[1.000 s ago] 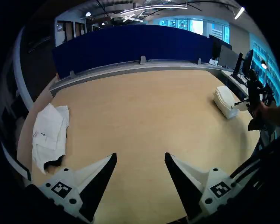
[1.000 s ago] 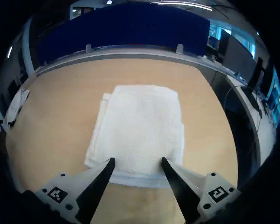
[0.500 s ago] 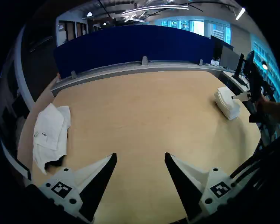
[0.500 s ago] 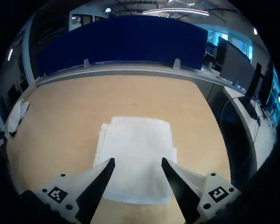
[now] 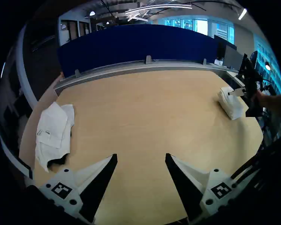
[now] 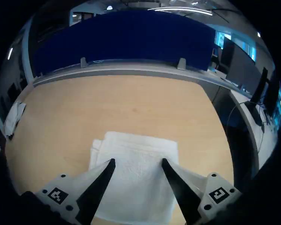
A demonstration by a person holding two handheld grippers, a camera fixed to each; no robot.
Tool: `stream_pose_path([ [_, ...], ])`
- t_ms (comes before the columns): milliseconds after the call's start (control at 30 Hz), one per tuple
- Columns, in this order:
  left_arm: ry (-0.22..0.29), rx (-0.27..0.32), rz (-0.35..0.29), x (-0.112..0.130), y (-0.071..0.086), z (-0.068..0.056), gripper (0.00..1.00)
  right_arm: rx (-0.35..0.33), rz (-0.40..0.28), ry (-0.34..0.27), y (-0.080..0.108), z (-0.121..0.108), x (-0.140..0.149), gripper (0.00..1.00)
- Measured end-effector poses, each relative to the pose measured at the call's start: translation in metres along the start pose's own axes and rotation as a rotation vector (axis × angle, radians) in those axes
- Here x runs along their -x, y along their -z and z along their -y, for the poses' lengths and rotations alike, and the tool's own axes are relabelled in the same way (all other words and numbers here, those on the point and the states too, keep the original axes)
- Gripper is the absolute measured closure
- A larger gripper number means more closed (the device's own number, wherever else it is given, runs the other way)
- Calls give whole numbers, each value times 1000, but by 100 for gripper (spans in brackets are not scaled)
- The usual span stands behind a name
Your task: Fold towel
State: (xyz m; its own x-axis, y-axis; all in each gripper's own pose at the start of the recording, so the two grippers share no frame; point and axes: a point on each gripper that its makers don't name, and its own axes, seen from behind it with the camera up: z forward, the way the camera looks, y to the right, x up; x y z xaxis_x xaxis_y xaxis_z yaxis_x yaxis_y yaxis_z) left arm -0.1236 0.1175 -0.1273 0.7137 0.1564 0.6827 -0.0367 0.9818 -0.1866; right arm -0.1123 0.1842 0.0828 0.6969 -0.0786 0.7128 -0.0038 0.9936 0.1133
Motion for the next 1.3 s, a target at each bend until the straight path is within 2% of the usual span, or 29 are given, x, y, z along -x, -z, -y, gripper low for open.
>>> stream_pose_path([
  [267, 17, -27, 13, 9, 6, 9, 5, -1, 32, -12, -17, -5, 4, 3],
  [400, 22, -30, 13, 11, 5, 12, 5, -1, 26, -9, -12, -3, 1, 3],
  [867, 28, -4, -12, 7, -2, 15, 5, 17, -54, 10, 41, 16, -14, 3],
  [1300, 23, 36, -68, -3, -5, 19, 5, 57, -94, 54, 114, 60, 9, 3],
])
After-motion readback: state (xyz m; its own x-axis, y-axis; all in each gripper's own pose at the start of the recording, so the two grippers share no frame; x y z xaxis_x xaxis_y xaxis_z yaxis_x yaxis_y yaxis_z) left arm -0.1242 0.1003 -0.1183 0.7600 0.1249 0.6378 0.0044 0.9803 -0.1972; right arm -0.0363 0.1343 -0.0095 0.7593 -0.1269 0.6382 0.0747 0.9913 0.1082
